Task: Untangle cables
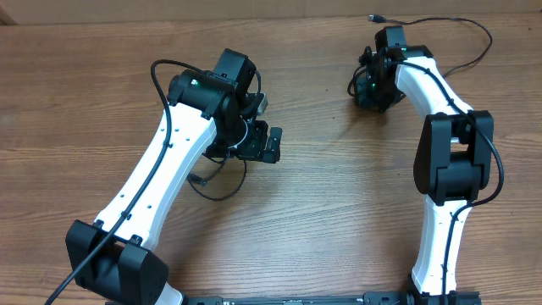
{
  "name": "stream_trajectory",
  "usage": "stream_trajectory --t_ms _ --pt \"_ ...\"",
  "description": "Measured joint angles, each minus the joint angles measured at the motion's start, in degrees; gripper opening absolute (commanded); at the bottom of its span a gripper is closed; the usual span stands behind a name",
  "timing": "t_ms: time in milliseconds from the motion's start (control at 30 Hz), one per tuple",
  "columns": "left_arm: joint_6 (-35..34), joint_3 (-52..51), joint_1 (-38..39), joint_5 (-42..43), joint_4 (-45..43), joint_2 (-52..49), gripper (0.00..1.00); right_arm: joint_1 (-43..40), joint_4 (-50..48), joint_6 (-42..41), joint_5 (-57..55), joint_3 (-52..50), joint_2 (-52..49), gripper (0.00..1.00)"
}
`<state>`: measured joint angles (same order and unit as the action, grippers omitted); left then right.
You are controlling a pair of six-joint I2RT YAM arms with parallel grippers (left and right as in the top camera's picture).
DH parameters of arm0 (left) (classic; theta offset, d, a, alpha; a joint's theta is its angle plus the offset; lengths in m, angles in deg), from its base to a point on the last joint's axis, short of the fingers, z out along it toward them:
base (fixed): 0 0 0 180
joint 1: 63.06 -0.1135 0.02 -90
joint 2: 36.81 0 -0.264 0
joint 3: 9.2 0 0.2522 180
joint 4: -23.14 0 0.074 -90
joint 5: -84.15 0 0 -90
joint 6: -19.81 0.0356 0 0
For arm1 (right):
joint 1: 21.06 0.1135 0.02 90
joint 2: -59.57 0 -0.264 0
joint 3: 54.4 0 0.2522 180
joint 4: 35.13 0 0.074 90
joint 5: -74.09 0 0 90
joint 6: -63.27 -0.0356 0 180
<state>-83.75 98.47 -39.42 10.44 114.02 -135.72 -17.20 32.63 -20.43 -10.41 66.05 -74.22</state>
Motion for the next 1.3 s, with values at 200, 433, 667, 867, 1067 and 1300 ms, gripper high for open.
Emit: stream_trajectory --t_ms 200,433,667,867,1067,1300 --pt "0.0 0.0 0.0 0.0 0.0 0.0 0.99 0.0 -0.55 -0.2 0.02 -0.22 0.0 0.04" --pt "0.0 0.0 0.0 0.0 0.0 0.0 1.0 -0.02 -7.13 -7.43 0.02 -0.22 0.0 0.04" --pt "0.0 0.0 0.0 0.0 0.02 0.0 0.99 -0.85 -8.15 -12.74 0.04 5.01 0.0 0.04" --pt "0.0 0.0 0.0 0.0 0.0 0.0 1.0 -2.75 -14.56 -18.1 0.04 12.17 0.0 0.08" --pt "0.0 0.0 0.0 0.0 0.0 0.0 1.0 -4.72 -17.09 -20.63 0.04 12.68 0.0 0.52" --pt "0.0 0.0 0.0 0.0 0.0 0.0 1.0 -5.27 -11.78 -20.83 0.04 12.68 0.0 0.83"
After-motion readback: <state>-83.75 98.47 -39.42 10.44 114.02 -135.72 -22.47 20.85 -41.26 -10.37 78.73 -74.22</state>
